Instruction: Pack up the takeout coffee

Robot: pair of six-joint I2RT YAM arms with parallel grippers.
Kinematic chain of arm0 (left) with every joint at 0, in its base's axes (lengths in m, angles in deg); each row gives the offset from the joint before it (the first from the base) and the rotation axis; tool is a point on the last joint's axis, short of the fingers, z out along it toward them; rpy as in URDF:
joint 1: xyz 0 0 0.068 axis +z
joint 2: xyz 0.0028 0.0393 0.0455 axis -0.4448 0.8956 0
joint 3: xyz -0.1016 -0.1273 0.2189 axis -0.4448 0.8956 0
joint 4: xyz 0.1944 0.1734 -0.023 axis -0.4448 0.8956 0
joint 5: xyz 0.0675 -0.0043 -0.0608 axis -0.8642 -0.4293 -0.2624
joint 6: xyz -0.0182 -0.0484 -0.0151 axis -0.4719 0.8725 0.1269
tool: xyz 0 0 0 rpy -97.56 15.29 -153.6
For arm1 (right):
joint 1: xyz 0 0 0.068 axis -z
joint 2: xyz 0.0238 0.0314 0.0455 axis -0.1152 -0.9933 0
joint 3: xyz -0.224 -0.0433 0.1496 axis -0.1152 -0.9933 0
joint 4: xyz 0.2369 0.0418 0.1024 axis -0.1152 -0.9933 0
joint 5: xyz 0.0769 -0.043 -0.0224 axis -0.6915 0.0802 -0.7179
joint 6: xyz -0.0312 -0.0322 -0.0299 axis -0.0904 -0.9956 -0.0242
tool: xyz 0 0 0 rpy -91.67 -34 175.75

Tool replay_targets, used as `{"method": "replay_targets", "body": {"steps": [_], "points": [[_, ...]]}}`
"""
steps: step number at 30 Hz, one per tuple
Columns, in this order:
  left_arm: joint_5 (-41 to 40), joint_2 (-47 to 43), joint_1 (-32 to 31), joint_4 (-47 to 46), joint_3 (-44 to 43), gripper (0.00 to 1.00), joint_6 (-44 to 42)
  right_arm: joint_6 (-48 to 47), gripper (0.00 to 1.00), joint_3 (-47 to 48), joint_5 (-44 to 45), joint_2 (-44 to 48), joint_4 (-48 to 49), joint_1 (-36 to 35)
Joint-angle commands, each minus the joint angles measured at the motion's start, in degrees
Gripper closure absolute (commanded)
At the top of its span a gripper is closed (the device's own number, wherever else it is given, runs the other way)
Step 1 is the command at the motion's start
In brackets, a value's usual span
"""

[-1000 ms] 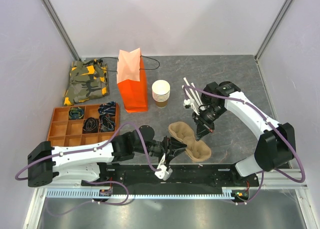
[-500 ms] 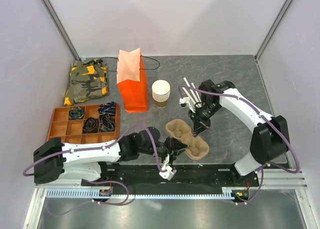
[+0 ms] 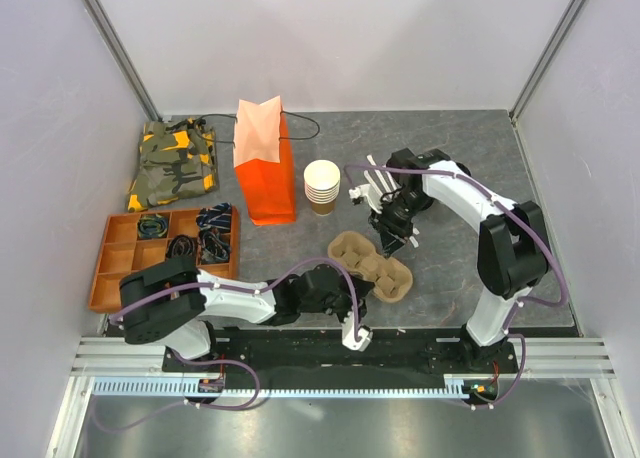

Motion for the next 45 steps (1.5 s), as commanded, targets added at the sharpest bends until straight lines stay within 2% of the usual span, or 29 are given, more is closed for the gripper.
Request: {"method": "replay_targets", "body": {"steps": [1,3,4,7,11,16,21,23,27,31,38,45], "points": [[-5.07,1.79,-0.23,-10.47,-0.44,0.98,3.09,0.18,0.5,3.72,0.9,-0.62,1.22,1.68],[-6.21,1.61,-0.23,-11.34,-0.88,0.98,5.38,1.06,0.35,4.6,1.07,-0.88,1.75,2.83],[-6.65,1.53,-0.23,-11.35,-1.05,0.98,6.17,1.67,0.32,4.95,1.16,-0.97,2.19,3.35],[-8.58,1.35,-0.23,-11.35,-2.11,0.98,9.68,6.06,0.26,7.32,0.73,-1.06,2.9,6.07],[-11.05,-0.66,-0.23,-12.84,-2.2,0.98,13.38,9.94,0.23,7.52,-3.93,1.3,2.54,13.28],[-10.7,-6.55,-0.49,-13.55,-2.11,0.98,12.24,10.2,0.23,3.2,-4.38,5.44,3.51,18.12],[-4.73,-17.35,-1.28,0.4,-4.04,0.98,10.92,11.43,0.27,1.62,-4.29,5.54,3.86,19.71],[-1.49,-24.38,-1.89,5.68,-3.87,0.98,11.27,13.88,0.29,0.57,-4.9,5.36,4.82,19.62],[-1.03,-34.93,-3.74,18.15,-2.99,0.98,12.15,21.34,0.32,-7.59,-4.65,9.22,15.51,18.57],[-1.2,-44.15,-4.1,24.85,-2.55,0.98,12.15,26.19,0.32,-15.15,1.24,11.69,24.15,11.29],[-3.66,-50.06,-4.1,31.71,-2.29,0.98,10.13,25.76,0.34,-15.79,5.99,7.04,27.77,6.44],[-7.18,-49.81,-4.01,31.8,-2.81,0.98,10.48,21.28,0.42,-17.72,3.01,6.33,25.75,4.5]]}}
